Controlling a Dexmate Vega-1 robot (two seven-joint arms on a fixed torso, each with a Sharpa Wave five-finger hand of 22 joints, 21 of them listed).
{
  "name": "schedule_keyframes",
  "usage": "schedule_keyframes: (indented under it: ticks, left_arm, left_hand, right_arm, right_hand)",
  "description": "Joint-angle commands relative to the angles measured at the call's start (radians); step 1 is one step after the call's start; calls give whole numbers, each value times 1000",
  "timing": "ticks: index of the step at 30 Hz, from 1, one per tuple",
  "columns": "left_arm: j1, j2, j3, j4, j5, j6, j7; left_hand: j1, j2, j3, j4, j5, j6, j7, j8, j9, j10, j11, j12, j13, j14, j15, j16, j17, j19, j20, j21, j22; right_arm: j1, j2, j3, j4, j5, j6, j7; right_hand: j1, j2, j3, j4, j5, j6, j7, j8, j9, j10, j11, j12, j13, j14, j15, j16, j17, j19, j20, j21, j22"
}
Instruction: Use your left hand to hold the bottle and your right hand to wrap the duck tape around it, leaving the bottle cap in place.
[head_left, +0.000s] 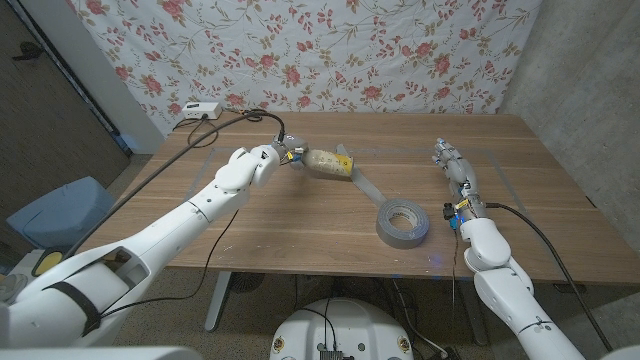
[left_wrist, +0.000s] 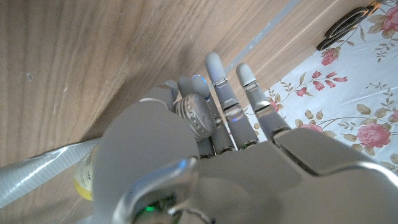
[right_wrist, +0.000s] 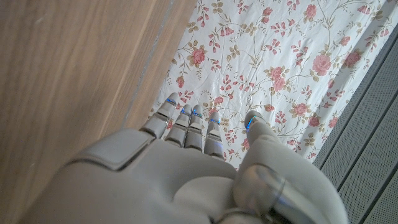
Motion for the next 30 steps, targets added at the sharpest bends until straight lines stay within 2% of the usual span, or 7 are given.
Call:
schedule_keyframes:
  ticks: [1,6,8,12,16,22,30]
  left_arm:
    - [-7,18,6,-29,-61,30,25]
    - [3,23,-4,-50,-81,41,37]
    - [3,21,-9,-58,-101,54,12]
    - [-3,28,-15,-65,-137,56,-19]
    - [5,39,-15,-73,-137,54,18]
    - [33,50,-43,-74,-188,26,116]
    - [61,70,-57,-85,-199,-11,239]
  left_hand:
    - [59,35,87,91,24,35,6,9,1,93,-70,-25,-49,47,-92,-1,14,18,-17,27,-4]
    - [66,46,100,93,41,34,20,5,8,125,-67,-36,-82,93,-98,-6,19,29,-16,48,-10]
    - [66,71,112,103,47,-12,44,12,54,109,-62,4,4,109,-97,-14,37,19,-8,78,-5]
    - [60,92,122,118,37,-66,60,38,138,108,-20,76,110,95,-50,39,142,-7,4,137,16]
    - [42,91,147,129,26,-132,74,85,256,84,19,174,116,16,-26,124,324,-43,8,229,49]
    - [23,93,170,133,19,-130,87,143,342,81,55,256,118,-15,-1,199,382,-70,10,287,61]
    - [11,88,193,132,18,-139,80,160,372,70,59,306,118,-33,-2,250,383,-80,9,310,54]
  right_arm:
    - [-47,-22,15,-68,-47,-28,-48]
    - [-60,-26,18,-92,-58,-53,-61]
    - [-72,-35,19,-111,-71,-77,-64]
    - [-108,-43,27,-169,-107,-139,-93]
    - [-148,-59,35,-241,-157,-220,-112]
    - [-219,-93,46,-412,-264,-482,-114]
    - [-264,-147,14,-631,-443,-893,-19]
  right_hand:
    - [5,0,-1,-3,1,17,1,6,2,15,6,5,2,13,1,8,5,15,1,0,-1]
    - [0,1,-4,1,-1,19,2,5,2,18,6,5,2,12,1,8,7,17,0,0,0]
    - [0,2,-5,2,-1,20,2,5,2,19,7,5,2,13,0,8,8,18,0,0,0]
    - [-4,10,-5,8,-1,30,8,8,3,21,6,4,2,14,1,10,11,21,-5,0,0]
    - [-3,31,0,16,-1,44,14,11,3,33,1,6,3,25,1,15,15,25,-13,-1,0]
    - [-2,68,23,55,-2,77,12,14,4,70,2,12,6,86,-3,49,36,50,-18,4,3]
    - [11,1,7,28,-9,84,25,9,5,80,10,9,9,134,1,68,40,64,38,5,6]
